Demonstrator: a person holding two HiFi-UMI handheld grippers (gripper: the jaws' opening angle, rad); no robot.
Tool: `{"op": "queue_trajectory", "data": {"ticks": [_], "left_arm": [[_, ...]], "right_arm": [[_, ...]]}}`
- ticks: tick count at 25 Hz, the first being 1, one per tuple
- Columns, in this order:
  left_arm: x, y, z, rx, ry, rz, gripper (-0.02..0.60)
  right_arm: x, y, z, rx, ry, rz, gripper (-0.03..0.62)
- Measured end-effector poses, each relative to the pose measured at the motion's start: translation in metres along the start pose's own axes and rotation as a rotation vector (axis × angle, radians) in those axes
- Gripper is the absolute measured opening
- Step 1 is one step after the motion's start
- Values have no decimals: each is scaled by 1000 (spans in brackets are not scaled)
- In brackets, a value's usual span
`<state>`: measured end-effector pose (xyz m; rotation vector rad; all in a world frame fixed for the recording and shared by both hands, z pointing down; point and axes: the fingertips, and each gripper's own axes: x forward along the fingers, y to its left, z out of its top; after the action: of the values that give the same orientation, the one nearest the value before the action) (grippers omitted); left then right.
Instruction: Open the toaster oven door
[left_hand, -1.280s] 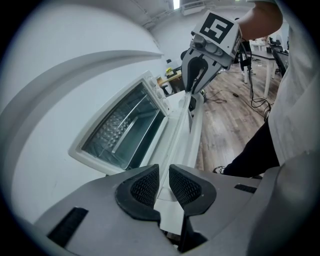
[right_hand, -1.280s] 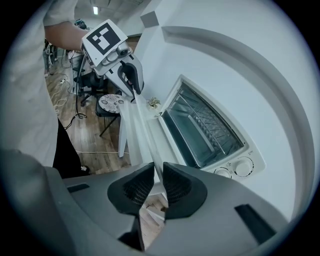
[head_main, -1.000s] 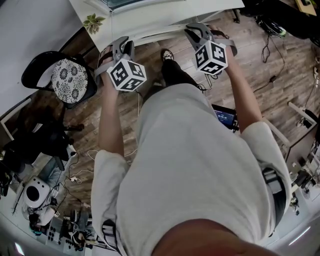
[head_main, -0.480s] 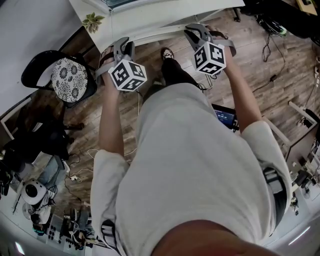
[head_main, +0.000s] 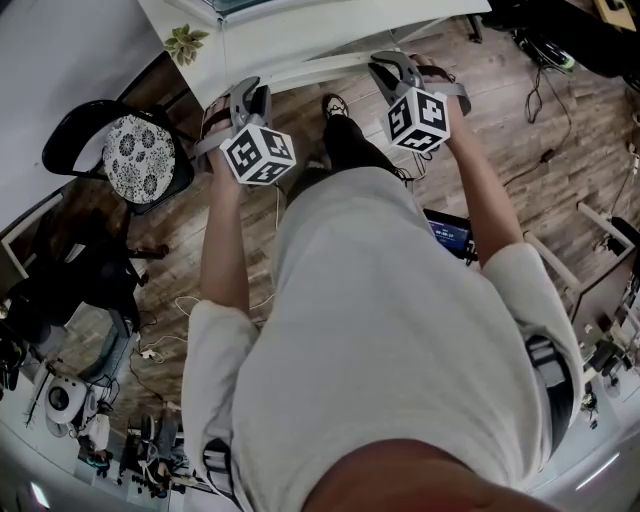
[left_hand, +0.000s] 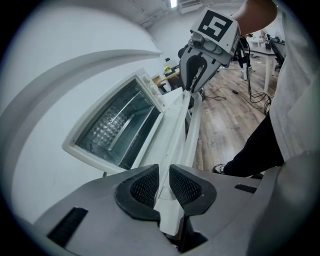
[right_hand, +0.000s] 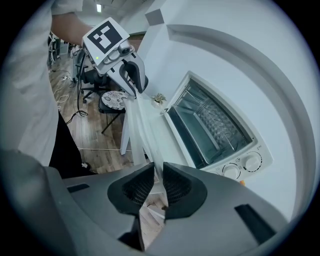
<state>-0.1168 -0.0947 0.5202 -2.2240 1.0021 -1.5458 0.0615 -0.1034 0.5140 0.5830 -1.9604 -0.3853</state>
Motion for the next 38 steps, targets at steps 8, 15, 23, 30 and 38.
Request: {"op": "queue_trajectory", "data": {"ticks": [8, 15, 23, 30, 38], "left_arm": [[-1, -1, 0, 0, -5, 15, 74], [0, -2, 0, 1, -11, 38, 74], [-1, -3, 1, -4, -15, 71, 74], [4, -12, -5, 1, -10, 89, 75], [7, -18, -7, -28, -16, 113, 75]], "right_arm": [[-1, 1, -1, 6, -13, -12, 55], [-1, 2, -2, 12, -30, -64, 55], [-2, 2, -4, 20, -27, -138, 57], [5, 11, -8, 36, -11, -172, 60], [7, 17, -12, 43, -13, -215, 61]]}}
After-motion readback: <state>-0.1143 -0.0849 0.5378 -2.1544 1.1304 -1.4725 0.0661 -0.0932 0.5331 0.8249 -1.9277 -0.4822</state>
